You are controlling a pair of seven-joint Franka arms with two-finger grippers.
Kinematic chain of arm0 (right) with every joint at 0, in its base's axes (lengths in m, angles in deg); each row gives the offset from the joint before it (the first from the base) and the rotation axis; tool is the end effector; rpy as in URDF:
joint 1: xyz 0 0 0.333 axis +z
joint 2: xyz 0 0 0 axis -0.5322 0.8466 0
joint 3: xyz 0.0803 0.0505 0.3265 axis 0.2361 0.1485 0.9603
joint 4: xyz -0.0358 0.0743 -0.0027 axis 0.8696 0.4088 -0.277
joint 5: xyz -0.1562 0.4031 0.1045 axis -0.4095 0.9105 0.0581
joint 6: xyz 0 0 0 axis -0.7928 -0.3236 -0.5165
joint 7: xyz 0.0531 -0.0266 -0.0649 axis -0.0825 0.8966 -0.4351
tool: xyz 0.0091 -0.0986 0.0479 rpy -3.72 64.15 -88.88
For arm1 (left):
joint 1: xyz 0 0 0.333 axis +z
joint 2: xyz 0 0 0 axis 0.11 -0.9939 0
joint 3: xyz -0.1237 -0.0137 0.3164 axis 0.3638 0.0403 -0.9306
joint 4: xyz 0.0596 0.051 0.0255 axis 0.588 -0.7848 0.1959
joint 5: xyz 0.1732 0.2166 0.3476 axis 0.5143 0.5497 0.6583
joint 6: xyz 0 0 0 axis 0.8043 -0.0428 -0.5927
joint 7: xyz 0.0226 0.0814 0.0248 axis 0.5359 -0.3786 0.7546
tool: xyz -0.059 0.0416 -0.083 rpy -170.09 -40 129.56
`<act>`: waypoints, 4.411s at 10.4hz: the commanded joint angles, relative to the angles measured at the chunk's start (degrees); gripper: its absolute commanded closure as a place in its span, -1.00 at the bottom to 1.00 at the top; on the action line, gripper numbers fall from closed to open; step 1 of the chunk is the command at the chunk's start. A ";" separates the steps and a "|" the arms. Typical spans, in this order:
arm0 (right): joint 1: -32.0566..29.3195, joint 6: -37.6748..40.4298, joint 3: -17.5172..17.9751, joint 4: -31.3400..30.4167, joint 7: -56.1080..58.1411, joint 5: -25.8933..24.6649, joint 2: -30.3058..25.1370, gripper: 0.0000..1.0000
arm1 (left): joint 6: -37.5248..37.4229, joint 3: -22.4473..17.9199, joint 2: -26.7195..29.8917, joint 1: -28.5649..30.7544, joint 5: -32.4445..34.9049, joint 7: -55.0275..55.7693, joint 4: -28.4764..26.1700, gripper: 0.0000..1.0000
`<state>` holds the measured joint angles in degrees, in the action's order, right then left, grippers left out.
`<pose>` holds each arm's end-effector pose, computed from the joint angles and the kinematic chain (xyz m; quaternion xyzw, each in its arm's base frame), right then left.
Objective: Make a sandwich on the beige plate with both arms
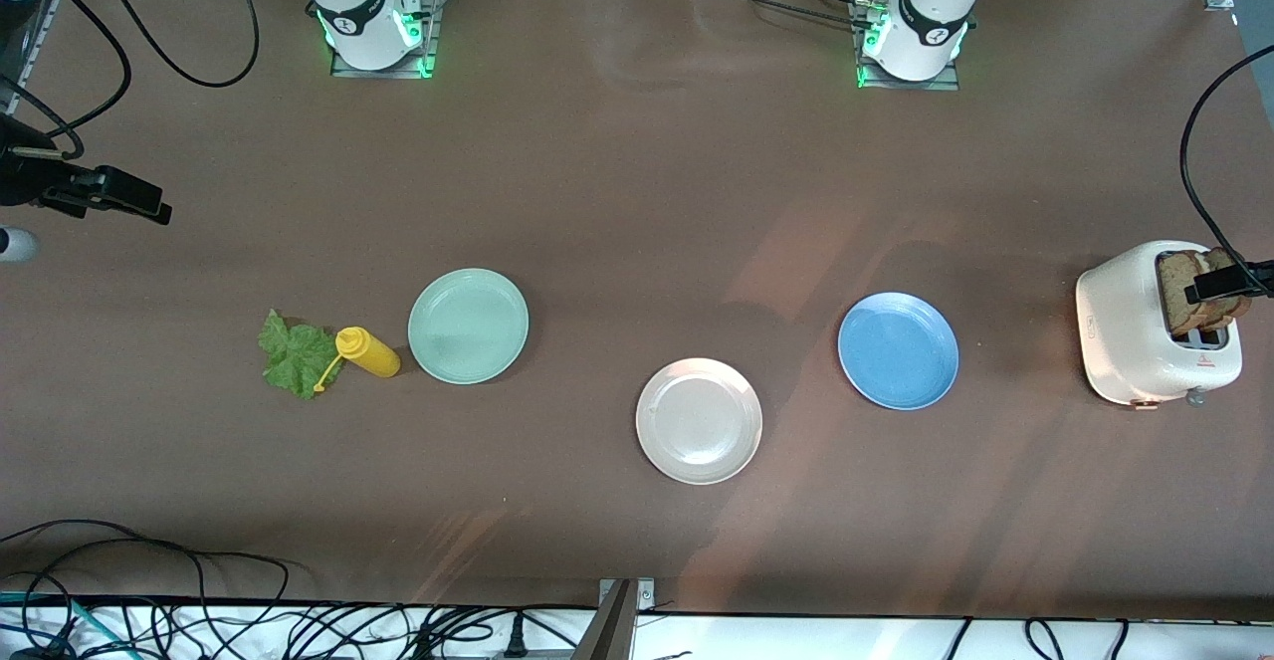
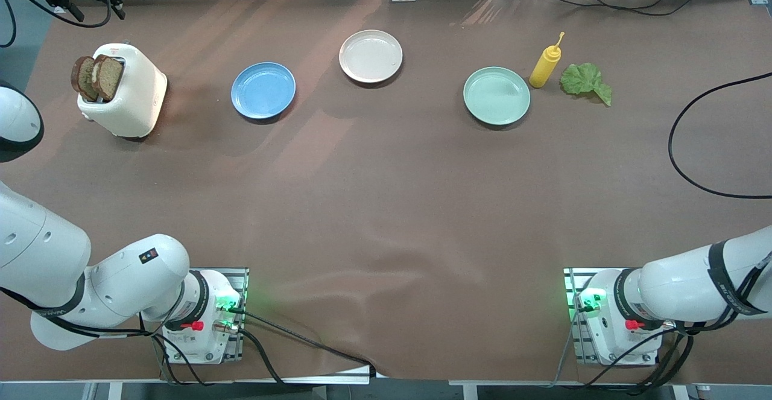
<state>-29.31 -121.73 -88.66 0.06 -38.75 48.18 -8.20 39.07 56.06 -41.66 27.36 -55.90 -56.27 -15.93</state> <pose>0.6463 -0.0225 0.6042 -0.9982 0.0387 0.0452 0.0017 0.6853 0.1820 0.5072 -0.9969 -0.0531 0.0543 0.0200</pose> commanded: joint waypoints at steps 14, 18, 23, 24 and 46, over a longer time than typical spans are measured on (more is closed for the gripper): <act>-0.39 0.99 0.10 0.95 0.27 -0.47 0.26 -1.00 | -3.75 3.02 3.41 -1.86 -1.80 2.21 -0.04 -1.00; -0.39 0.99 0.10 0.86 0.27 -0.47 0.26 -1.00 | -3.84 3.02 3.41 -1.60 -1.80 1.95 -0.65 -1.00; -0.39 0.99 0.10 0.86 0.27 -0.47 0.26 -1.00 | -3.84 2.84 3.41 -1.60 -1.80 1.77 -0.57 -1.00; -0.39 0.99 0.10 0.86 0.27 -0.47 0.26 -1.00 | -3.92 2.84 3.41 -1.60 -1.80 1.77 -0.57 -1.00; -0.57 0.99 0.10 0.86 0.36 -0.47 0.26 -1.00 | -4.45 2.84 3.23 -1.60 -1.80 1.95 -0.74 -1.00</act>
<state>-29.65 -121.70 -88.69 0.06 -38.73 48.18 -8.17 35.18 58.98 -39.12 25.33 -55.91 -53.95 -16.27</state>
